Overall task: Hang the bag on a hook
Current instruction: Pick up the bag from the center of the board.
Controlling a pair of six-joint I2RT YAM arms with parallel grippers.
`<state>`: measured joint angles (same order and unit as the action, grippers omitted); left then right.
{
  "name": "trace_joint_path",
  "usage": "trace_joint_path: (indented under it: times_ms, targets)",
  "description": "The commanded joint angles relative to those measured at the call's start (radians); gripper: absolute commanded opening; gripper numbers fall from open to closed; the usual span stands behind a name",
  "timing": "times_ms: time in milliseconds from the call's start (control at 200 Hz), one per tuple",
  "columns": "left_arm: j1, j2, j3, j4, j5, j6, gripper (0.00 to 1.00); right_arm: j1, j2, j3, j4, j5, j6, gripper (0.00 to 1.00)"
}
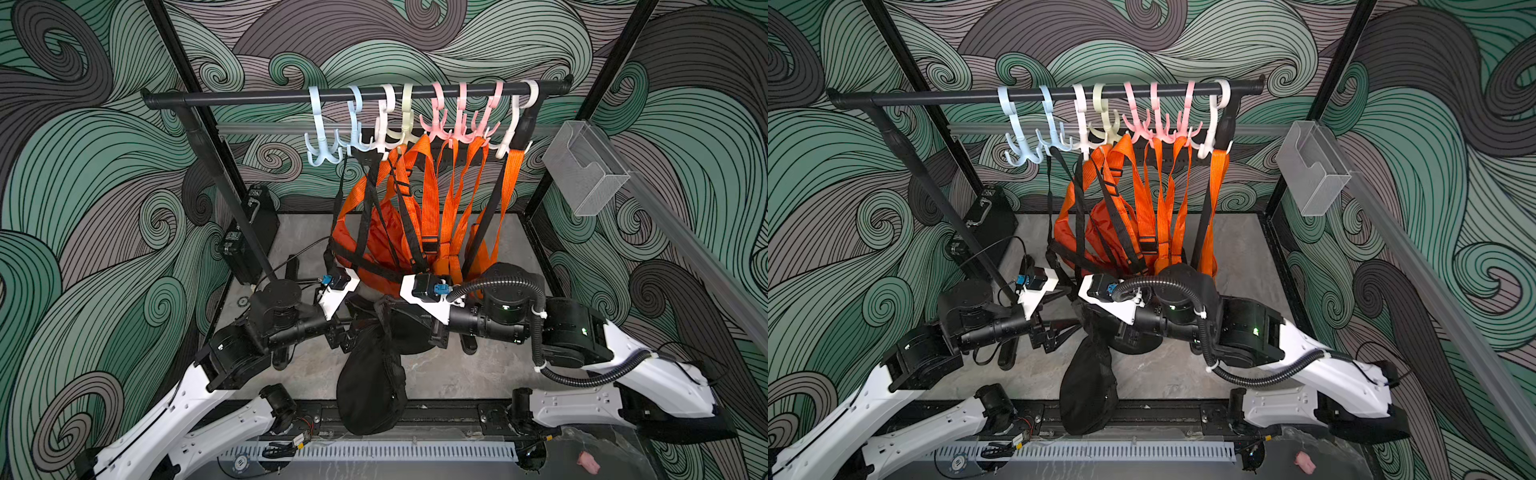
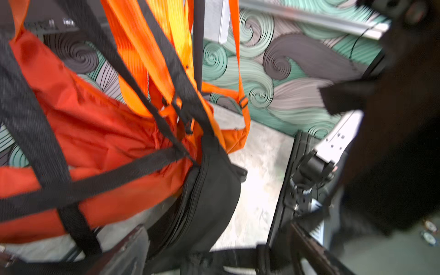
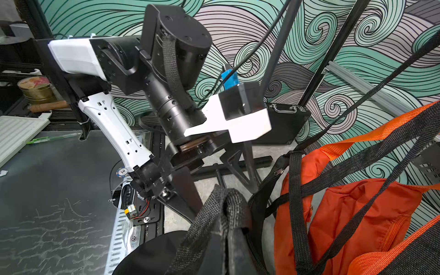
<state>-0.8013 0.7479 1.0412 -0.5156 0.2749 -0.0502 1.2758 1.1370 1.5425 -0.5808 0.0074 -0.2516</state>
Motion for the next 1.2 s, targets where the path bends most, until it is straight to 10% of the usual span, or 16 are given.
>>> trace_joint_path:
  times_ms: [0, 535, 866, 1196]
  targets:
    - [-0.008, 0.050, -0.004, 0.162, 0.101, -0.074, 0.92, 0.006, -0.028, -0.009, 0.020, -0.016, 0.001, 0.00]
    - [-0.045, 0.044, -0.039, 0.156, 0.215, -0.142, 0.93, 0.011, -0.048, -0.036, 0.026, 0.035, -0.023, 0.00]
    - [-0.046, -0.045, 0.055, -0.156, -0.051, 0.030, 0.98, 0.011, -0.073, -0.045, 0.019, 0.051, -0.020, 0.00]
    - [-0.047, 0.050, -0.029, 0.018, 0.155, -0.050, 0.98, 0.022, -0.048, -0.027, 0.010, 0.027, -0.006, 0.00]
